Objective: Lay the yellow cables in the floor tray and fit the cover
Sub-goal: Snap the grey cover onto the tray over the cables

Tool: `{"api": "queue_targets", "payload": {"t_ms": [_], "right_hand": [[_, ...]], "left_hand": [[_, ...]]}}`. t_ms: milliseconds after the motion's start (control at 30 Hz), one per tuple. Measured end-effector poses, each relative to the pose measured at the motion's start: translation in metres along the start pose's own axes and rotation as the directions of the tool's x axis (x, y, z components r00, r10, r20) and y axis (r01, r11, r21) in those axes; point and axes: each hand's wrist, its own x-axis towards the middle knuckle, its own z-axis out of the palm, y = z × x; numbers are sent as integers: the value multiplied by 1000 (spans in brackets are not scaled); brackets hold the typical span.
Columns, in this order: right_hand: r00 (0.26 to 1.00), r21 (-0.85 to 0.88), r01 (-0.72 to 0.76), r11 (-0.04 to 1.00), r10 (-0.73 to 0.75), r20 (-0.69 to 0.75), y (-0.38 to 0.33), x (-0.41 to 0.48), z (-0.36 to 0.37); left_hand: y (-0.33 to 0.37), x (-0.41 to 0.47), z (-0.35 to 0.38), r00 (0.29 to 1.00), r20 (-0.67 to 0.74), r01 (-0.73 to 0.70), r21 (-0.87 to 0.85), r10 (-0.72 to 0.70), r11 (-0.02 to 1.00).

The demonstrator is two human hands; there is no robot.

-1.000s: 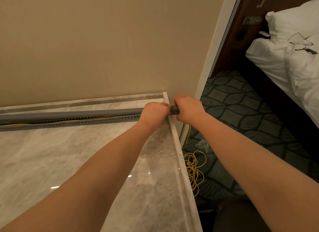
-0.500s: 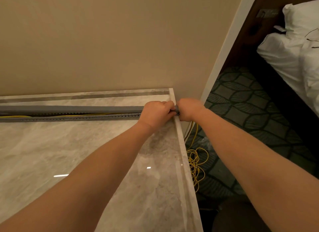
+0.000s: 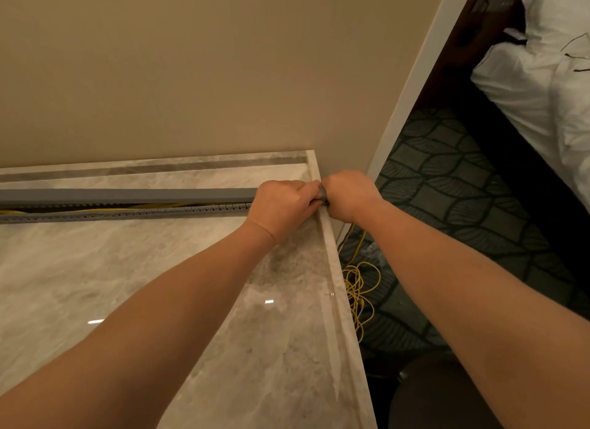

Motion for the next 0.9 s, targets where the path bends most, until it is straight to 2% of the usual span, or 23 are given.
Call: {"api": "queue_targets", "payload": {"t_ms": [167, 300, 400, 500, 600, 733, 900], "right_hand": [[1000, 21, 4, 1000, -4, -3, -1, -2, -2], [999, 13, -40, 999, 40, 34, -4, -5, -6], [991, -10, -72, 997, 72, 110, -7, -9, -12], [978, 7, -94, 996, 91, 185, -10, -13, -20], [972, 58, -109, 992, 94, 215, -16, -19, -26], [979, 173, -108, 979, 75, 189, -27, -28, -30], [995, 272, -83, 959, 63, 80, -45, -32, -36]], "left_hand": [[-5, -3, 2, 1000, -19, 10, -87, -11, 996], [-4, -1, 2, 998, 36, 52, -85, -49, 995], [-3, 3, -4, 983, 163, 95, -75, -82, 993], [-3, 7, -11, 937, 321, 155, -26, -138, 988], [-1, 11, -21, 899, 404, 192, -20, -167, 981], [1, 11, -34, 846, 485, 224, 56, -223, 973], [-10, -1, -52, 812, 446, 379, 87, -376, 921]]}}
